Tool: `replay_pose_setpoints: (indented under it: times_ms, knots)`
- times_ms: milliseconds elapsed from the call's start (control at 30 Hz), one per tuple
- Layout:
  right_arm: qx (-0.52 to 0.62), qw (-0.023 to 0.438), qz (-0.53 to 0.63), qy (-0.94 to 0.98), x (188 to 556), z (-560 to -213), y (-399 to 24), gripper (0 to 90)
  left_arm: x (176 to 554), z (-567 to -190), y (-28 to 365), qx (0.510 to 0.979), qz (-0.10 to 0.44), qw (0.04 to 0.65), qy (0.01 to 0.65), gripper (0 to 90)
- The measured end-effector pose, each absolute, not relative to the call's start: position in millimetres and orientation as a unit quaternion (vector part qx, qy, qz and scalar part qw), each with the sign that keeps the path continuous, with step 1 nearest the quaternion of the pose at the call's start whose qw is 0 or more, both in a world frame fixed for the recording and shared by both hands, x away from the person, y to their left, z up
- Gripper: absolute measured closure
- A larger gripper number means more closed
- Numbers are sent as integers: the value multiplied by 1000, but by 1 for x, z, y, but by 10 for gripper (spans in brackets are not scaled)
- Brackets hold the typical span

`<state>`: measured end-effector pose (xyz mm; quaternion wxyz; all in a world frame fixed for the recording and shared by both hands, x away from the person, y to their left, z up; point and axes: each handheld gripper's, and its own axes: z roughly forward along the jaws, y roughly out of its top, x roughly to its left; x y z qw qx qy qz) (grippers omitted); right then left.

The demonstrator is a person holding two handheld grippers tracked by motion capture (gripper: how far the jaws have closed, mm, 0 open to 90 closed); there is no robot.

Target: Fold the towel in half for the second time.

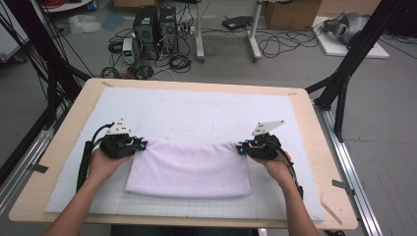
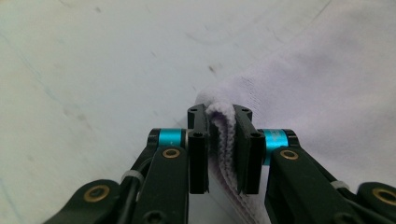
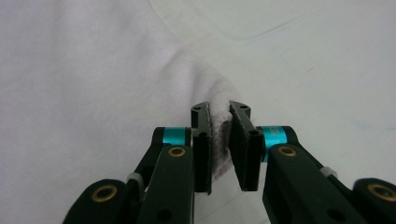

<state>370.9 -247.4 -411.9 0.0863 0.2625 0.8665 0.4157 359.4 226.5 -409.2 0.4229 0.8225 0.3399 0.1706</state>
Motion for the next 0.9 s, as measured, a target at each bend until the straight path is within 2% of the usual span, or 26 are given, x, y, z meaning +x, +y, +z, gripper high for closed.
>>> replay_pose_setpoints:
  times_ms: [233, 433, 467, 533, 567, 633, 900]
  knots:
    - [291, 116, 419, 852, 416, -387, -251, 802, 405, -388, 222, 805, 206, 423, 362, 776]
    - [311, 128, 399, 853, 450, -378, -250, 801, 439, -385, 214, 805, 208, 414, 371, 772]
    - [312, 131, 401, 851, 453, -379, -250, 791, 445, -387, 213, 806, 207, 408, 376, 760]
    - [322, 133, 412, 842, 460, -383, -252, 678, 452, -394, 214, 803, 213, 388, 400, 665]
    - [330, 127, 413, 839, 462, -386, -252, 642, 453, -396, 215, 800, 212, 384, 409, 605]
    - [338, 114, 408, 840, 463, -390, -253, 607, 451, -400, 220, 801, 198, 386, 412, 575]
    - [331, 109, 416, 840, 440, -394, -251, 544, 420, -403, 225, 808, 176, 420, 375, 588]
